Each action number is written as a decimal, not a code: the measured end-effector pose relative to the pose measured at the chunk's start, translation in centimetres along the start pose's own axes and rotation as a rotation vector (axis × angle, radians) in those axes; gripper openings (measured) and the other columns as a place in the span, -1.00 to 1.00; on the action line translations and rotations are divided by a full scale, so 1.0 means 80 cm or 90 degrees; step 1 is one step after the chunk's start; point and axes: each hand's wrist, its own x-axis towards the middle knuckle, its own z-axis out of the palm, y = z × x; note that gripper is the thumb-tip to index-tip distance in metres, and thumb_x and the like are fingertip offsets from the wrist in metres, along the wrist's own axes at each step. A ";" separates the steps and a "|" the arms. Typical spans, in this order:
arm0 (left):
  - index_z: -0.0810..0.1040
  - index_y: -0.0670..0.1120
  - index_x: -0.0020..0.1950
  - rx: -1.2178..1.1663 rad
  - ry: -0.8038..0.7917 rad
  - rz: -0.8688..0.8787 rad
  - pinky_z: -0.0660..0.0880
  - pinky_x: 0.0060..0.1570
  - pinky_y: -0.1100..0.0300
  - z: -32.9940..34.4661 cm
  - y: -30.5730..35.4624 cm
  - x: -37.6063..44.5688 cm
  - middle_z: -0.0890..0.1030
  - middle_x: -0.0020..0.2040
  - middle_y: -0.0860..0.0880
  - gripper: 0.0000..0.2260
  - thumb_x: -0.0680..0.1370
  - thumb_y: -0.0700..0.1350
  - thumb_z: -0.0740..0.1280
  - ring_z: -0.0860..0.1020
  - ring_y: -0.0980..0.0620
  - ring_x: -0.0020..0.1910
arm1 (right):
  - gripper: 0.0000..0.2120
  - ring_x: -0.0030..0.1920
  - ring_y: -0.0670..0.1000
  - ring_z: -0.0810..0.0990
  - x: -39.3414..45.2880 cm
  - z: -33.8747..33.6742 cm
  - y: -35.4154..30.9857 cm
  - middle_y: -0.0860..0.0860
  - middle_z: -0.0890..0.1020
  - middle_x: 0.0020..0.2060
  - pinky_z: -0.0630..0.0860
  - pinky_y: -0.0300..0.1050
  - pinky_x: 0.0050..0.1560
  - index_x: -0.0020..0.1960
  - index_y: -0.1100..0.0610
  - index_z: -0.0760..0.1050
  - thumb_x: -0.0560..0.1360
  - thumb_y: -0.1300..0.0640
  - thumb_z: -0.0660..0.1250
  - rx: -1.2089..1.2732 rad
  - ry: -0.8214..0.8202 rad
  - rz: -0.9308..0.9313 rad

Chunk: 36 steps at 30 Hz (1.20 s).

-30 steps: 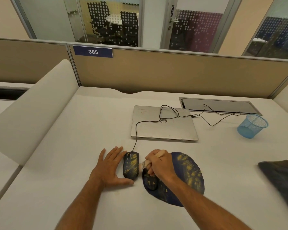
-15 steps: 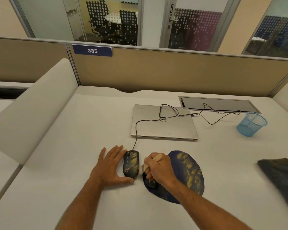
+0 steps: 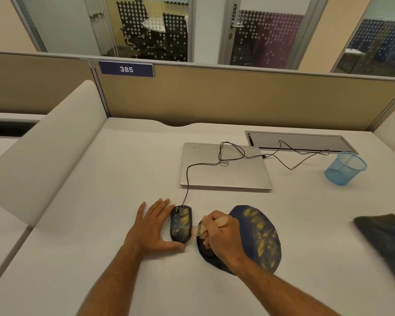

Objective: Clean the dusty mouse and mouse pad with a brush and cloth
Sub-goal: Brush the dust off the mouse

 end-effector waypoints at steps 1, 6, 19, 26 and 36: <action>-0.02 0.09 0.63 0.001 -0.004 -0.001 -0.33 0.52 -0.12 -0.001 0.000 0.000 -0.05 0.64 0.09 0.15 0.20 0.72 0.06 -0.19 0.12 0.59 | -0.75 -0.50 0.06 0.59 0.000 0.000 0.000 0.09 0.60 -0.47 0.57 0.00 -0.49 -0.29 0.13 0.55 0.55 0.12 0.30 0.000 0.000 0.001; -0.02 0.07 0.63 0.001 0.000 0.001 -0.33 0.52 -0.11 -0.003 0.002 -0.002 -0.05 0.64 0.08 0.16 0.21 0.72 0.06 -0.19 0.13 0.59 | -0.73 -0.48 0.10 0.54 -0.008 0.001 0.007 0.17 0.57 -0.46 0.51 0.05 -0.48 -0.35 0.23 0.55 0.50 0.18 0.29 -0.080 -0.111 -0.012; -0.06 0.12 0.63 0.003 -0.033 -0.011 -0.33 0.52 -0.14 -0.007 0.004 -0.001 -0.08 0.64 0.09 0.14 0.20 0.72 0.03 -0.20 0.10 0.59 | -0.74 -0.43 -0.07 0.66 0.072 0.012 -0.025 0.01 0.66 -0.38 0.66 -0.11 -0.34 -0.18 0.07 0.60 0.57 -0.04 0.29 -0.044 -0.023 0.056; -0.06 0.13 0.63 0.006 -0.027 -0.006 -0.36 0.51 -0.12 -0.008 0.004 -0.002 -0.10 0.63 0.11 0.14 0.20 0.73 0.03 -0.23 0.13 0.58 | -0.73 -0.47 0.00 0.62 0.091 0.024 -0.025 0.13 0.65 -0.38 0.61 -0.11 -0.44 -0.21 0.19 0.61 0.55 0.06 0.28 -0.022 -0.048 0.110; -0.04 0.12 0.63 -0.004 -0.023 0.000 -0.35 0.51 -0.13 -0.011 0.004 -0.003 -0.08 0.63 0.10 0.15 0.19 0.72 0.05 -0.21 0.12 0.59 | -0.73 -0.54 -0.01 0.57 0.097 0.029 -0.030 0.03 0.60 -0.54 0.51 -0.19 -0.53 -0.31 0.17 0.59 0.51 0.10 0.29 -0.013 -0.046 0.107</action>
